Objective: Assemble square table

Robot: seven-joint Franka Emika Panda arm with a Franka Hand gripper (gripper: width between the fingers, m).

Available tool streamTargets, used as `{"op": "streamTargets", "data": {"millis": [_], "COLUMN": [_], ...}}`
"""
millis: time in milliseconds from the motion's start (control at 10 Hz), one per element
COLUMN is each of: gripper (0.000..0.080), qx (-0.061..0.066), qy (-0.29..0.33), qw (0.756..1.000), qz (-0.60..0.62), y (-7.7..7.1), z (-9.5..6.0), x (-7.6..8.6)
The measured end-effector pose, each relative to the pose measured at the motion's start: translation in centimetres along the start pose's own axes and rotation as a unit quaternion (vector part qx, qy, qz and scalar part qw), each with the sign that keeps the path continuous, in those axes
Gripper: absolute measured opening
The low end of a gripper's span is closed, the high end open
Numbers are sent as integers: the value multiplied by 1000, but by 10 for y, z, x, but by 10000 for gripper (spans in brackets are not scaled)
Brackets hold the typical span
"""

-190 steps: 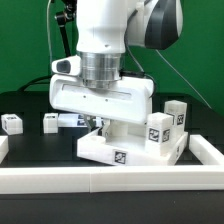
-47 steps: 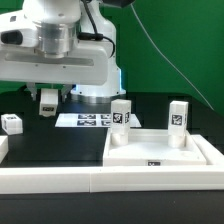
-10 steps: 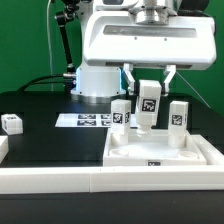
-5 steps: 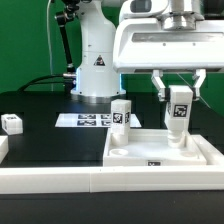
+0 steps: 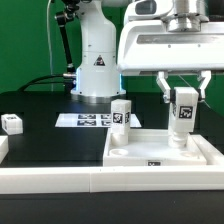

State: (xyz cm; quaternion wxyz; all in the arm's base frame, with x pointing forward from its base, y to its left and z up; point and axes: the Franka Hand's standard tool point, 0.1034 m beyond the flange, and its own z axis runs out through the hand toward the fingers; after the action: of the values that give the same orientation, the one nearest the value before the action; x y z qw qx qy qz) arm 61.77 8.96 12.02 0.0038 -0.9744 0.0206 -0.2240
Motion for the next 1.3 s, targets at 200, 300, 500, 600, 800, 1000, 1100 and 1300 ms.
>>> {"op": "streamTargets", "data": {"millis": [200, 300, 500, 600, 800, 1000, 1100, 1300], "gripper": [290, 290, 290, 290, 290, 290, 290, 290], "qx": [0, 2, 4, 5, 5, 6, 6, 6], "qy": [2, 1, 1, 8, 8, 15, 15, 24], "qw": [1000, 1000, 1000, 1000, 1000, 1000, 1000, 1000], "qz": [8, 4, -1, -4, -6, -9, -10, -13], "y": [1, -6, -12, -14, -16, -19, -20, -20], "z": [4, 5, 6, 7, 8, 9, 9, 12], "x": [-5, -6, -8, -8, -9, -9, -10, -11]}}
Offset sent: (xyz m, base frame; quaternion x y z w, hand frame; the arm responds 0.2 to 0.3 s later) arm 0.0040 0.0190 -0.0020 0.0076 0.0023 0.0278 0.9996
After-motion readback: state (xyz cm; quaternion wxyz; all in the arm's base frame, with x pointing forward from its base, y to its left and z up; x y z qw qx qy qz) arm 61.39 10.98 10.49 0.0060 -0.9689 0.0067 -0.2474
